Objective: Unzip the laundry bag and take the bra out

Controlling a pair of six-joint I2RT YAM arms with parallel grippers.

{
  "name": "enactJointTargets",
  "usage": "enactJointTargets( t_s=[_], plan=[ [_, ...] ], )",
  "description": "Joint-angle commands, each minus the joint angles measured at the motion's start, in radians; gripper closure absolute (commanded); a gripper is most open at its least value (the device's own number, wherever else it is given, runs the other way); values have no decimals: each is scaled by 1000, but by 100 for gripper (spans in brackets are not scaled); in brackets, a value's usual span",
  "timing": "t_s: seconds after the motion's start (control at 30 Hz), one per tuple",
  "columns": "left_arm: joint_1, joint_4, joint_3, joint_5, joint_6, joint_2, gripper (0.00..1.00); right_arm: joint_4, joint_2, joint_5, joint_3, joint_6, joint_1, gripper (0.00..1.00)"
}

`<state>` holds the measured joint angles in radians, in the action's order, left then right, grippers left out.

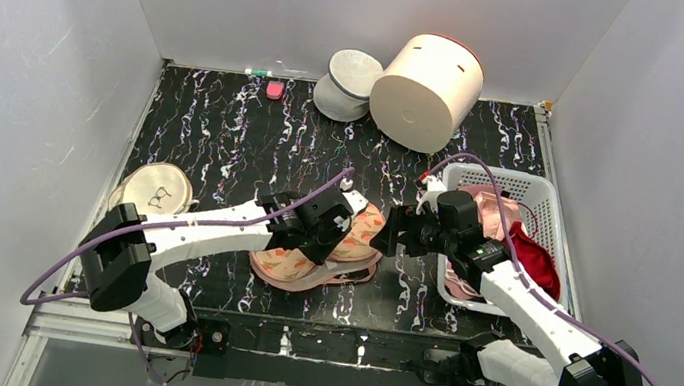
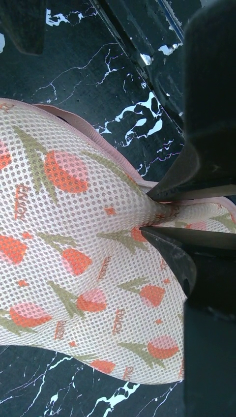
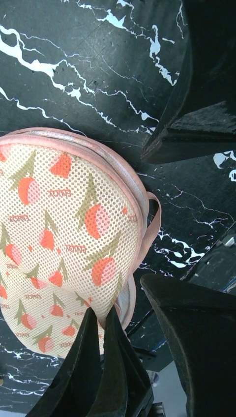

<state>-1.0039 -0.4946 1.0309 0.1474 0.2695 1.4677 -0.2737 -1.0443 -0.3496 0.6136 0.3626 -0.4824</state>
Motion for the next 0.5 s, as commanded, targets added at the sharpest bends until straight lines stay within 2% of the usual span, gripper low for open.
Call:
enactJointTargets(
  t_s=[0.0,0.23,0.47],
  plan=[
    [7,-13,18,-15,-1,-27,78,73,4,-34,8,8,1,19],
    [30,-27,46,32,11,-39,99,42,23,-16,26,4,1,19],
    [147,1,60,-21,42,-79,100,29,53,-2,40,4,2,18]
  ],
)
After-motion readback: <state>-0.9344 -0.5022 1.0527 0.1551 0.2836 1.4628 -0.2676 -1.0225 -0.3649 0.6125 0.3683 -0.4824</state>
